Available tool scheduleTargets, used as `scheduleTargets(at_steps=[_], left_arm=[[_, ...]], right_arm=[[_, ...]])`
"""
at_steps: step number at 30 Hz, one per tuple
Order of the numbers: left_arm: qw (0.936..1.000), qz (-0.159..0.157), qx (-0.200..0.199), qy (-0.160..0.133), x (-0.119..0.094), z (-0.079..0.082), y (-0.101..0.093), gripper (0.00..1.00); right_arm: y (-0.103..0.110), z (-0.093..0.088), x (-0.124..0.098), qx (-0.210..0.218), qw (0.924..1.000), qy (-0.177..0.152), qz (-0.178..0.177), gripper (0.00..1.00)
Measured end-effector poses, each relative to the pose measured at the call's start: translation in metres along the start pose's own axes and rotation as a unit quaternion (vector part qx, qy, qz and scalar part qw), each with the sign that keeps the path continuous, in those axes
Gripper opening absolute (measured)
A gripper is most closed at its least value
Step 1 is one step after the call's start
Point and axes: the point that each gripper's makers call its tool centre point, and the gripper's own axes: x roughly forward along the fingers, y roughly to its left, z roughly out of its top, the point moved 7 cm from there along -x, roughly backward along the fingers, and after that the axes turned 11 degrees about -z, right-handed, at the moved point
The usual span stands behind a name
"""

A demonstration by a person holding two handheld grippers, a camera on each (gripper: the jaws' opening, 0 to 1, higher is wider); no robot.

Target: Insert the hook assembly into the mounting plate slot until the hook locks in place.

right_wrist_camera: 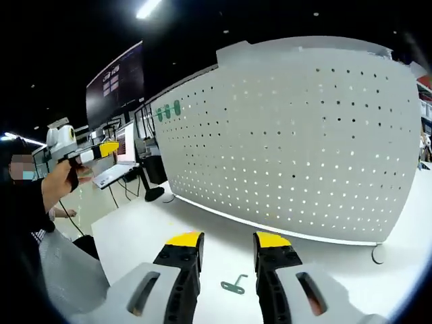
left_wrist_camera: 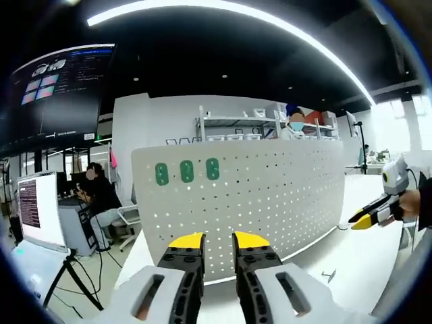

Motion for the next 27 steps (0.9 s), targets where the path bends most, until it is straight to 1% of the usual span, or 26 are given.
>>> scheduleTargets(at_steps=[3, 5, 6, 7, 8, 10, 12, 15, 18, 19, 22, 27], left_arm=[[0.9999, -0.008, -0.007, 0.004, -0.007, -0.009, -0.007, 0.16], [0.9996, -0.014, -0.022, 0.006, -0.011, -0.016, -0.014, 0.16], [0.9995, -0.017, -0.027, 0.008, -0.012, -0.019, -0.017, 0.16], [0.9993, -0.019, -0.029, 0.010, -0.014, -0.024, -0.021, 0.16], [0.9993, -0.021, -0.029, 0.012, -0.014, -0.026, -0.023, 0.15], [0.9987, -0.029, -0.036, 0.023, -0.015, -0.036, -0.029, 0.15], [0.9982, -0.034, -0.040, 0.030, -0.016, -0.042, -0.035, 0.15], [0.9974, -0.041, -0.045, 0.037, -0.015, -0.050, -0.041, 0.14], [0.9966, -0.052, -0.045, 0.046, -0.013, -0.057, -0.047, 0.13], [0.9963, -0.056, -0.046, 0.048, -0.013, -0.058, -0.049, 0.13], [0.9957, -0.062, -0.047, 0.049, -0.012, -0.060, -0.051, 0.13], [0.9954, -0.066, -0.045, 0.052, -0.013, -0.063, -0.053, 0.12]], right_arm=[[-0.001, -0.010, 0.004, 0.004, 0.9999, 0.014, 0.002, 0.29], [-0.001, -0.020, 0.008, 0.005, 0.9996, 0.029, 0.005, 0.29], [-0.001, -0.028, 0.010, 0.005, 0.9988, 0.048, 0.006, 0.29], [-0.001, -0.033, 0.012, 0.003, 0.9986, 0.052, 0.007, 0.30], [-0.001, -0.040, 0.013, 0.007, 0.9979, 0.064, 0.009, 0.30], [0.000, -0.055, 0.015, 0.013, 0.9954, 0.093, 0.013, 0.31], [0.000, -0.064, 0.016, 0.013, 0.9943, 0.105, 0.014, 0.32], [0.002, -0.080, 0.018, 0.018, 0.9905, 0.135, 0.018, 0.34], [0.004, -0.088, 0.021, 0.026, 0.9875, 0.153, 0.026, 0.34], [0.006, -0.091, 0.024, 0.028, 0.9856, 0.165, 0.028, 0.34], [0.009, -0.097, 0.030, 0.019, 0.9826, 0.182, 0.033, 0.34], [0.011, -0.106, 0.038, 0.016, 0.9796, 0.197, 0.034, 0.34]])
